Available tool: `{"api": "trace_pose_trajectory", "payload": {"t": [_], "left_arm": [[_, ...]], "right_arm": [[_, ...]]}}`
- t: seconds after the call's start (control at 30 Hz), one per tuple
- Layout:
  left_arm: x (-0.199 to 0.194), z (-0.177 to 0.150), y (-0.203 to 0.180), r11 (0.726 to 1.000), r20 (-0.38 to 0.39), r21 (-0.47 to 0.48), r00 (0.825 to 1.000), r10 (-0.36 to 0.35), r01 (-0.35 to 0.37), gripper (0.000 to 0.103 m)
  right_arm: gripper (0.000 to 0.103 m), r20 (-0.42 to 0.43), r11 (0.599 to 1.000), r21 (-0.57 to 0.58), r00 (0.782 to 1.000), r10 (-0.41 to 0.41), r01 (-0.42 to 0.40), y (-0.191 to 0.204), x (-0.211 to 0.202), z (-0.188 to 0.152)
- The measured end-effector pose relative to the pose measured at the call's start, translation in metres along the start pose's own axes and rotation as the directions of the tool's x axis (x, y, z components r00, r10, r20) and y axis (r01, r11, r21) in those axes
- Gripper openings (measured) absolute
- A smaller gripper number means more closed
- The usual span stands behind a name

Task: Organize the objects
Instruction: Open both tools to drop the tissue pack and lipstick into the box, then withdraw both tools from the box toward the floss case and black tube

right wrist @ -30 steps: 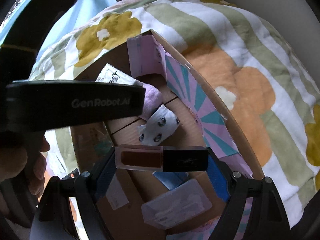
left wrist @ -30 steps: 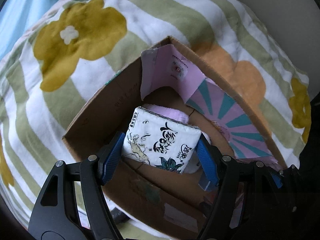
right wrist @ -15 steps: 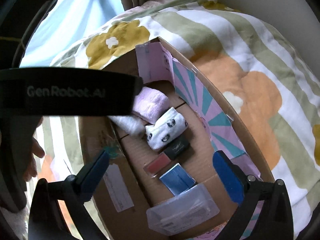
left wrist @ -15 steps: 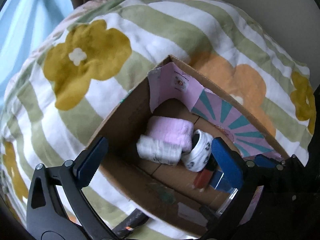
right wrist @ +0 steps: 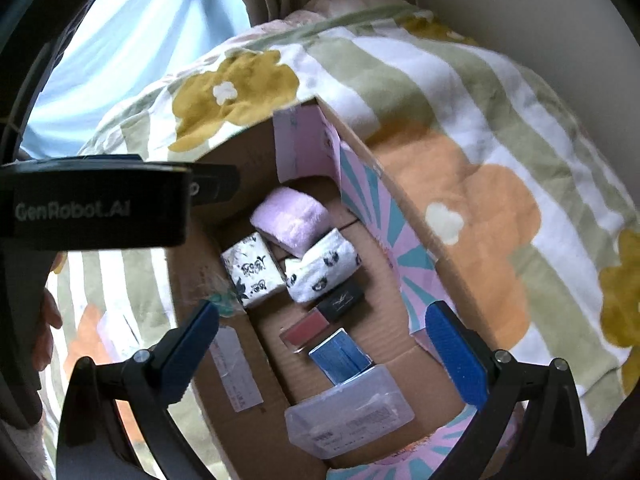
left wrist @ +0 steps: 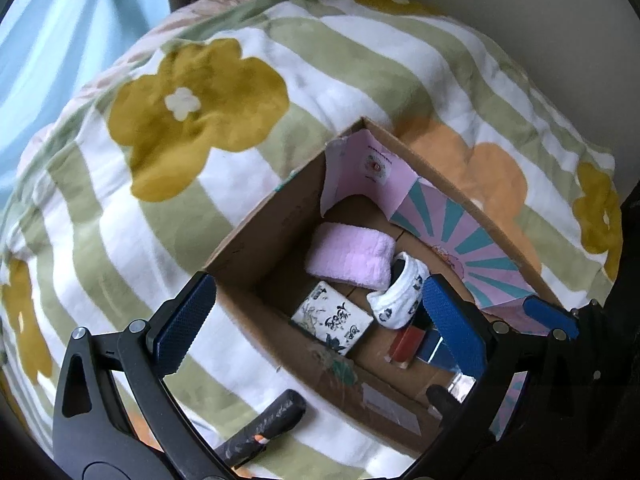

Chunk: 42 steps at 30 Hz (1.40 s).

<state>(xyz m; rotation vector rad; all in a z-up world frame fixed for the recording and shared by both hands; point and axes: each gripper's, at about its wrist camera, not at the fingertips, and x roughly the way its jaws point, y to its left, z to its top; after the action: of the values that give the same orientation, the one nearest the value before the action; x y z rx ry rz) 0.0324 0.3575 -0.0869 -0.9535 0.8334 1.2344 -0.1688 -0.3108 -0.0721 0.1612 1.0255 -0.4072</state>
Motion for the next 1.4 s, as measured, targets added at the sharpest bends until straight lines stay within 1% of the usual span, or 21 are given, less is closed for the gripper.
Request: {"api": "trace_pose_trajectory", "payload": {"t": [0.17,0.33,0.43,0.57,0.67,0.7,0.8,0.93,1.0,1.07,1.1,1.13,1.23,1.3,1.4], "left_arm": [[-0.035,-0.005,0.009,0.999,0.04,-0.049,0.999,-0.011,0.013,0.103],[-0.086,-0.02,0.023,0.994,0.101,-0.106,0.995,0.001,0.01,0.103],[-0.118,-0.034,0.033,0.99,0.142,-0.14,0.99,0.005,0.015,0.103],[-0.158,-0.058,0.045,0.984,0.186,-0.177,0.982,0.043,-0.01,0.103],[-0.186,-0.081,0.056,0.975,0.205,-0.217,0.973,0.102,-0.056,0.103],[-0.193,-0.089,0.059,0.972,0.211,-0.228,0.971,0.109,-0.06,0.103],[-0.215,-0.116,0.074,0.958,0.232,-0.282,0.964,0.128,-0.059,0.103],[-0.243,-0.159,0.093,0.921,0.261,-0.38,0.945,0.197,-0.087,0.103],[-0.255,-0.182,0.103,0.9,0.255,-0.423,0.939,0.23,-0.106,0.103],[-0.264,-0.202,0.109,0.886,0.254,-0.448,0.934,0.252,-0.117,0.103],[-0.268,-0.213,0.113,0.887,0.268,-0.448,0.929,0.254,-0.113,0.103],[-0.272,-0.225,0.116,0.879,0.267,-0.462,0.927,0.264,-0.117,0.103],[-0.278,-0.257,0.125,0.858,0.262,-0.499,0.922,0.285,-0.123,0.103],[-0.278,-0.275,0.13,0.846,0.255,-0.519,0.923,0.287,-0.119,0.103],[-0.277,-0.295,0.138,0.829,0.255,-0.552,0.927,0.274,-0.093,0.103]], "right_arm": [[0.102,0.02,0.999,-0.032,1.0,0.019,-0.019,0.012,-0.03,0.007],[0.103,0.025,0.991,-0.133,1.0,0.009,-0.005,0.034,-0.066,0.008],[0.103,0.034,0.983,-0.183,0.999,0.007,-0.001,0.047,-0.087,0.004],[0.103,0.045,0.978,-0.205,0.998,0.039,-0.029,0.059,-0.11,-0.001],[0.103,0.063,0.97,-0.24,0.997,0.051,-0.034,0.073,-0.128,-0.006],[0.103,0.069,0.966,-0.256,0.996,0.056,-0.037,0.078,-0.133,-0.007],[0.103,0.09,0.952,-0.3,0.993,0.081,-0.05,0.095,-0.15,-0.015],[0.103,0.114,0.938,-0.343,0.988,0.103,-0.058,0.119,-0.169,-0.023],[0.103,0.109,0.933,-0.35,0.985,0.131,-0.085,0.128,-0.175,-0.027],[0.103,0.107,0.929,-0.356,0.984,0.145,-0.098,0.137,-0.18,-0.033],[0.103,0.1,0.928,-0.356,0.983,0.153,-0.108,0.14,-0.181,-0.035],[0.103,0.091,0.929,-0.35,0.982,0.165,-0.124,0.144,-0.182,-0.038],[0.103,0.077,0.927,-0.351,0.983,0.169,-0.132,0.153,-0.182,-0.047],[0.103,0.071,0.925,-0.354,0.982,0.173,-0.137,0.159,-0.182,-0.052],[0.103,0.062,0.926,-0.349,0.982,0.179,-0.146,0.164,-0.183,-0.054]]}}
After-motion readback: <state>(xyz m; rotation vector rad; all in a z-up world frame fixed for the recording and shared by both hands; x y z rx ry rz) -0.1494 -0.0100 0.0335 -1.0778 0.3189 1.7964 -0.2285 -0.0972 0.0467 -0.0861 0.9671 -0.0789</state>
